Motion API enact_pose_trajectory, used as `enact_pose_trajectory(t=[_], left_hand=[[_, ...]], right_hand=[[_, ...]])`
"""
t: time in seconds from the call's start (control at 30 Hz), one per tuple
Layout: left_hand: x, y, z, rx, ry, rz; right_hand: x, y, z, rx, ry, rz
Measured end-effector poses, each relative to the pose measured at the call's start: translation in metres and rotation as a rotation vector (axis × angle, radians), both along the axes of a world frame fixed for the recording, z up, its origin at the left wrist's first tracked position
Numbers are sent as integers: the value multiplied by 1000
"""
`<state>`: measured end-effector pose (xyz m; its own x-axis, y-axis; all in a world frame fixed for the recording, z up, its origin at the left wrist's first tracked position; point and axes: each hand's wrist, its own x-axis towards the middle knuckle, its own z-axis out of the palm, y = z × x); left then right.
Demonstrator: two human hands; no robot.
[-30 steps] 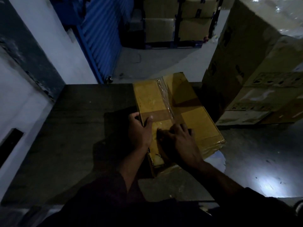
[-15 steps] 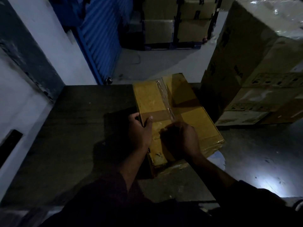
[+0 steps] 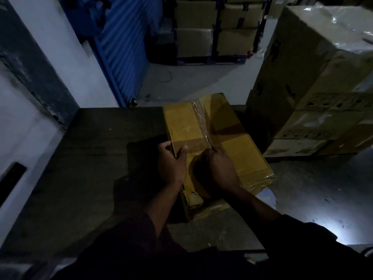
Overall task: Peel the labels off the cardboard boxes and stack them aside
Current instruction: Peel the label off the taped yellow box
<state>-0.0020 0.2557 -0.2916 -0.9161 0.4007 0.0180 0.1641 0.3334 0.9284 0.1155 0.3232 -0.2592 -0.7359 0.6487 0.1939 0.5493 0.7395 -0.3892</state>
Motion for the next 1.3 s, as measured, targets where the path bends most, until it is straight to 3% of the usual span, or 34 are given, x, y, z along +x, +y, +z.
enact_pose_trajectory(t=[0.1,0.2,0.43,0.63,0.83,0.9,1.07,1.3], left_hand=[[1,-1,1,-9,-9,-3],[1,-2,2,-11,-10,-2],[3,-2,3,1,-20,-2],[3,-1,2,10,-32,-12],[1,0,2,-8,-49,-14],[1,0,3,-11,-55,-8],[2,-2,1,-5,-10,2],[2,0,1,21,-35,-1]], right_hand=[[2,2,2,-119,-1,83],[8,9,-2,-314,166,-31],[17,8,-2,-388,260,-177],[12,0,2,-129,143,-44],[7,5,-2,-177,77,112],[7,3,1,-135,76,76],[1,2,-12,136,-259,99],[12,4,-6,116,-189,41]])
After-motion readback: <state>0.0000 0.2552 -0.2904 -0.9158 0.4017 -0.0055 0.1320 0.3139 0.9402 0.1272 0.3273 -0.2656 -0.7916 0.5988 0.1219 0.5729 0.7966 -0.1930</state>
